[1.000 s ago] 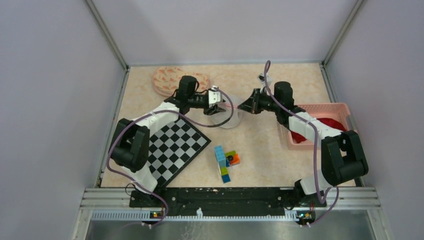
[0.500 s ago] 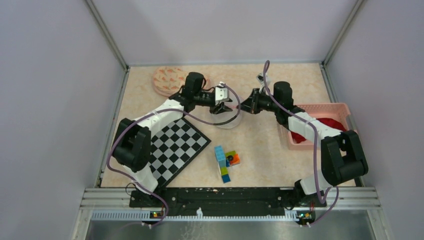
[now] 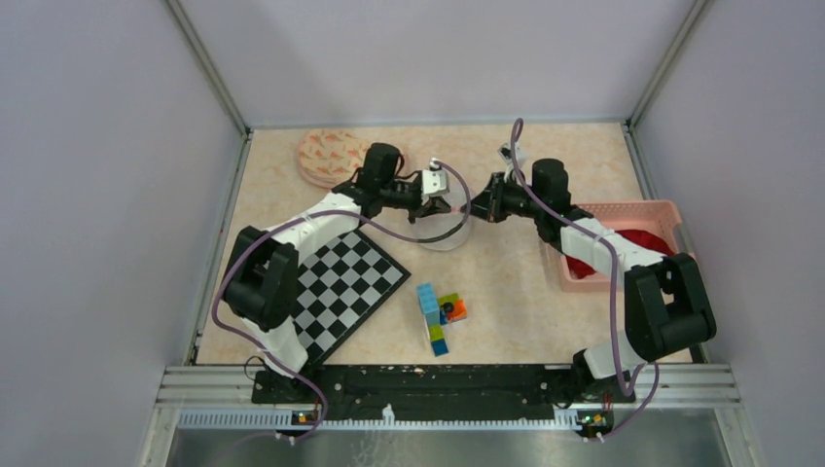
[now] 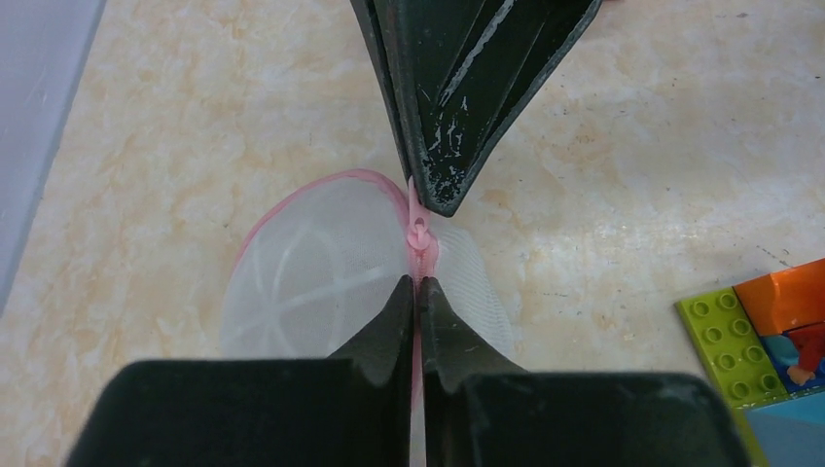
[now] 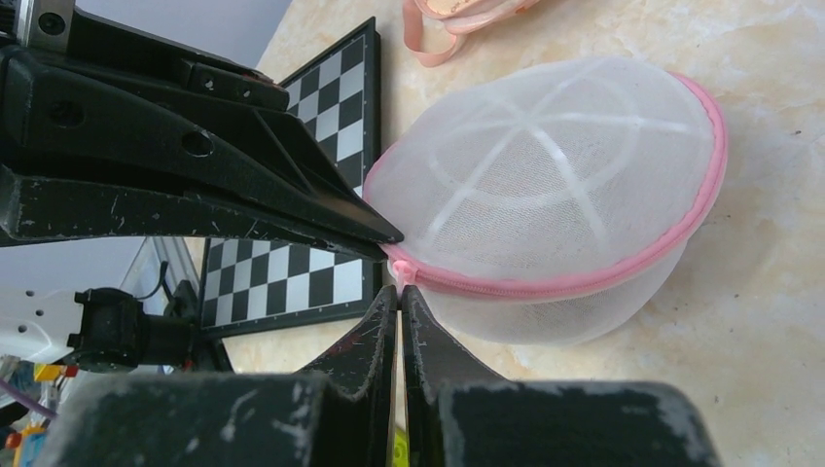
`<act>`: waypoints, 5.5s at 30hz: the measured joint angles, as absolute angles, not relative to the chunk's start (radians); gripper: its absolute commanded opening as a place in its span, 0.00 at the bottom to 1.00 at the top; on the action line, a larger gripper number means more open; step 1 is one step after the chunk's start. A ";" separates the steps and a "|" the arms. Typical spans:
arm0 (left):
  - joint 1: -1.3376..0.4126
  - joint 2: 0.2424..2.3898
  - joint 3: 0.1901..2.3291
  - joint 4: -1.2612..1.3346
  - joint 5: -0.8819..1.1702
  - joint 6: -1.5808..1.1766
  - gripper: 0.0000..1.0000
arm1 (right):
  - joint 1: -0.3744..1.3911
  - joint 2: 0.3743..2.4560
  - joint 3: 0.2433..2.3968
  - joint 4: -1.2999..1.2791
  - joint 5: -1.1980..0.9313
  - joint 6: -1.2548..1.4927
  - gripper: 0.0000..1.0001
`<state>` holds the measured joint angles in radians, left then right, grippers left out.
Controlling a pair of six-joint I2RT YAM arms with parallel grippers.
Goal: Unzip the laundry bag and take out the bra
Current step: Unzip the laundry bag at the center of the board.
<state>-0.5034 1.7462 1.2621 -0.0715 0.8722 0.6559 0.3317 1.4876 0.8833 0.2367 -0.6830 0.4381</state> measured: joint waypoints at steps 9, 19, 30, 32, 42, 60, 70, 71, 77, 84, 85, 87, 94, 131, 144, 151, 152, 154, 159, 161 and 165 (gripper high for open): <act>-0.481 1.746 1.252 -0.069 0.853 0.657 0.00 | 0.310 1.488 0.883 0.213 -0.682 0.422 0.00; -0.438 1.746 1.219 -0.061 0.839 0.680 0.00 | 0.244 1.488 0.883 0.190 -0.678 0.411 0.00; -0.435 1.725 1.194 -0.031 0.869 0.675 0.41 | 0.268 1.488 0.884 0.194 -0.684 0.412 0.00; -0.439 1.716 1.193 -0.019 0.875 0.669 0.44 | 0.279 1.488 0.884 0.195 -0.685 0.412 0.00; -0.504 1.699 1.194 -0.002 0.889 0.653 0.44 | 0.305 1.488 0.884 0.202 -0.691 0.413 0.00; -0.527 1.774 1.260 -0.041 0.833 0.657 0.04 | 0.289 1.488 0.884 0.193 -0.691 0.406 0.00; -0.470 1.774 1.237 -0.050 0.797 0.682 0.01 | 0.225 1.488 0.884 0.176 -0.701 0.384 0.00; -0.461 1.774 1.235 -0.054 0.795 0.685 0.01 | 0.223 1.488 0.884 0.175 -0.701 0.383 0.00; -0.448 1.774 1.235 -0.057 0.818 0.684 0.15 | 0.222 1.488 0.884 0.178 -0.709 0.376 0.00; -0.451 1.737 1.214 -0.027 0.851 0.649 0.47 | 0.238 1.487 0.884 0.178 -0.710 0.369 0.00; -0.453 1.728 1.213 -0.019 0.855 0.643 0.49 | 0.242 1.487 0.884 0.178 -0.710 0.368 0.00; -0.460 1.710 1.213 0.001 0.858 0.634 0.49 | 0.254 1.486 0.884 0.179 -0.710 0.367 0.00; -0.511 1.699 1.213 0.023 0.863 0.619 0.50 | 0.287 1.486 0.884 0.180 -0.710 0.366 0.00; -0.440 1.753 1.225 -0.060 0.771 0.658 0.00 | 0.199 1.472 0.884 0.142 -0.708 0.332 0.00; -0.439 1.750 1.223 -0.056 0.797 0.659 0.45 | 0.223 1.472 0.884 0.152 -0.713 0.353 0.00; -0.447 1.694 1.172 0.009 0.840 0.653 0.50 | 0.270 1.472 0.884 0.184 -0.717 0.372 0.00; -0.454 1.686 1.171 0.011 0.843 0.659 0.50 | 0.274 1.472 0.884 0.187 -0.717 0.375 0.00; -0.473 1.682 1.171 0.023 0.847 0.677 0.50 | 0.282 1.472 0.884 0.194 -0.717 0.378 0.00; -0.522 1.690 1.178 0.027 0.847 0.693 0.47 | 0.295 1.472 0.886 0.194 -0.717 0.382 0.00; -0.537 1.710 1.199 0.028 0.842 0.698 0.40 | 0.295 1.472 0.889 0.193 -0.717 0.386 0.00; -0.550 1.744 1.220 0.030 0.828 0.709 0.10 | 0.295 1.472 0.902 0.188 -0.716 0.382 0.00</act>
